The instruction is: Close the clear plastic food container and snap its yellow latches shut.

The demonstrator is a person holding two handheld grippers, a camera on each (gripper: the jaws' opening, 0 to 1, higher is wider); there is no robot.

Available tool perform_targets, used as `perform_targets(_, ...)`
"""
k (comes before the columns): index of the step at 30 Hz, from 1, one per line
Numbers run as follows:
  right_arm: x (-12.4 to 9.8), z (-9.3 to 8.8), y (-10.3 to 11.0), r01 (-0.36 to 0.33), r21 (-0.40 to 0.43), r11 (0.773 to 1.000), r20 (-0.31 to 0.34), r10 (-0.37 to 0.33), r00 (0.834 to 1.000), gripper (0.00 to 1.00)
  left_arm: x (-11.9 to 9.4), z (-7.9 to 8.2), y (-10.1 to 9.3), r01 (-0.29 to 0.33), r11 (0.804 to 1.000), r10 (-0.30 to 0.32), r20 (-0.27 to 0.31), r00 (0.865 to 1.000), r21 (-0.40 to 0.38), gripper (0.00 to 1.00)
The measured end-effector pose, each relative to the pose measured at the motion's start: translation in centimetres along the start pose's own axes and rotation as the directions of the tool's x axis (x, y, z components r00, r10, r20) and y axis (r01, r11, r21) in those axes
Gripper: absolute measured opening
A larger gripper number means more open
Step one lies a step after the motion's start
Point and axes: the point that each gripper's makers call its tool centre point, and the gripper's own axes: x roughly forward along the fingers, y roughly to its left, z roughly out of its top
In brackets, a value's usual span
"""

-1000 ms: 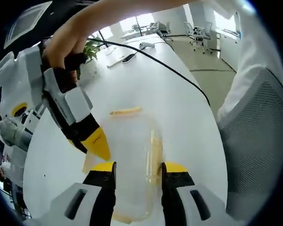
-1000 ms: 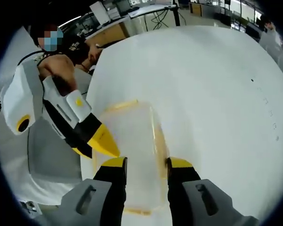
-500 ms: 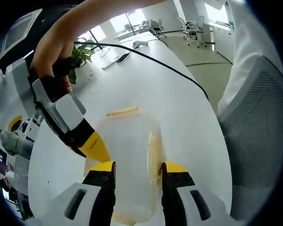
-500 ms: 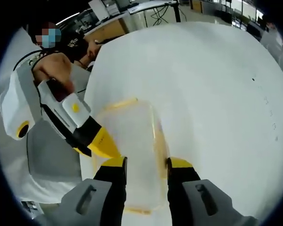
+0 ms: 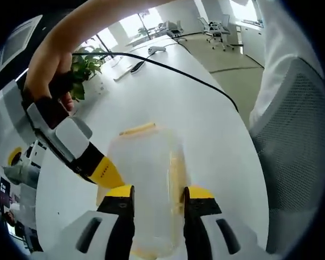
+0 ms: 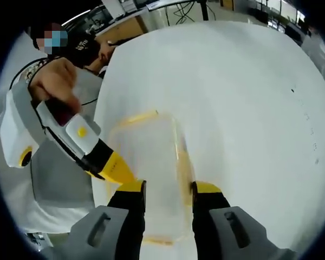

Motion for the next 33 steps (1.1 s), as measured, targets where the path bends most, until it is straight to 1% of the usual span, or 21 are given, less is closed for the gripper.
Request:
perform_targets(8,0.06,-0.01,-0.01,-0.001,0.0,1.0,-0.017,0.001,1.0,0.29,0.04,-0.01,-0.12,-0.012,1.0,0.013,-0.015,1.0,0.018,0.25)
perform_targets(10,0.07,-0.01,-0.05,-0.007,-0.002,1.0,-0.015,0.007,1.0,0.3,0.07,-0.03,-0.16,-0.018,1.0,0.019,-0.033,0.999,0.022,0.25)
perform_targets(13,0.07,-0.03,-0.03,-0.017,0.001,1.0,-0.012,0.017,1.0,0.3,0.05,-0.03,-0.14,-0.023,0.999,0.024,-0.035,0.999,0.023,0.24)
perform_targets(14,0.12,-0.04,0.01,-0.018,0.001,1.0,-0.014,0.018,1.0,0.3,0.07,-0.07,0.27,-0.06,0.998,0.061,-0.041,0.997,0.031,0.23)
perform_targets(15,0.12,0.02,-0.05,-0.015,-0.004,1.0,-0.014,0.015,1.0,0.3,0.32,0.06,-0.27,-0.029,0.999,0.031,-0.044,0.999,0.044,0.22)
perform_targets(16,0.1,0.01,-0.04,-0.016,-0.003,1.0,-0.018,0.016,1.0,0.3,0.4,0.13,-0.29,-0.041,0.999,0.043,-0.043,0.998,0.031,0.22)
perform_targets(18,0.1,0.0,-0.05,-0.016,-0.002,1.0,-0.022,0.016,1.0,0.29,0.24,0.04,-0.03,-0.04,0.999,0.04,-0.04,0.998,0.019,0.23)
perform_targets(24,0.04,0.0,-0.34,-0.032,-0.011,0.999,-0.045,0.032,0.998,0.28,0.15,-0.1,0.06,-0.054,0.998,0.055,-0.053,0.997,0.022,0.23)
perform_targets(26,0.09,0.0,-0.39,-0.047,-0.01,0.999,-0.059,0.046,0.997,0.27,0.14,-0.09,0.06,-0.057,0.998,0.058,-0.053,0.997,0.028,0.23)
perform_targets(28,0.14,-0.06,-0.4,-0.064,-0.012,0.998,-0.09,0.062,0.994,0.26,0.15,-0.07,0.1,-0.055,0.998,0.056,-0.053,0.997,0.025,0.23)
perform_targets(29,0.17,0.15,-0.68,-0.072,-0.035,0.997,-0.123,0.067,0.99,0.26,0.16,-0.06,0.09,-0.055,0.998,0.056,-0.055,0.997,0.028,0.23)
perform_targets(32,0.23,0.07,-0.66,-0.088,-0.053,0.995,-0.184,0.077,0.98,0.25,0.16,-0.03,0.07,-0.055,0.998,0.057,-0.056,0.997,0.031,0.23)
perform_targets(33,0.24,0.02,-0.62,-0.097,-0.07,0.993,-0.208,0.081,0.975,0.24,0.17,-0.02,0.07,-0.054,0.998,0.056,-0.056,0.997,0.03,0.23)
